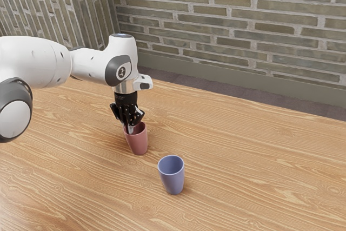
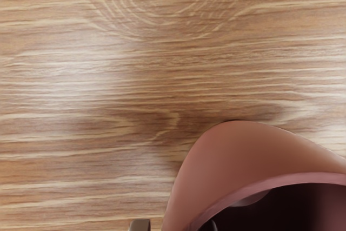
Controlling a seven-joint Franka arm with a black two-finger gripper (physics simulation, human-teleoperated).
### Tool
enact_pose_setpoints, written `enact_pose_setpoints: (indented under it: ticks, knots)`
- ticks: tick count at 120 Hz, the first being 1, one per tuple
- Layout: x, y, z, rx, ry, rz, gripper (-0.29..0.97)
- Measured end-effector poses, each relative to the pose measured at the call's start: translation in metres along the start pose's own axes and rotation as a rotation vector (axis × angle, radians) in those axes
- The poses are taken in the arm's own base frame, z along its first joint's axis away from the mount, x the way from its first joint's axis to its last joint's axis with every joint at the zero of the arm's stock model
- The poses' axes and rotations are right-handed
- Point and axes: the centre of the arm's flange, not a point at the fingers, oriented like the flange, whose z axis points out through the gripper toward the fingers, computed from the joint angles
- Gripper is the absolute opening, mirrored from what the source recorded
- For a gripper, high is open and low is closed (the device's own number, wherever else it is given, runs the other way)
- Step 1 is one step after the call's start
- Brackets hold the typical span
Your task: Place the left cup onto the right cup
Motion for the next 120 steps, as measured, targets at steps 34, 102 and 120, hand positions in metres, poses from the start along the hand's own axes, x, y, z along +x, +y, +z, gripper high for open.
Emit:
enact_pose_setpoints:
  ticks: [34,102,120]
  knots:
    - [0.000,0.000,-0.001,0.003,0.002,0.002,-0.08]
    - [-0.007,0.010,-0.033,0.004,0.047,0.017,-0.10]
    - [-0.011,0.013,-0.047,0.002,0.065,0.024,-0.11]
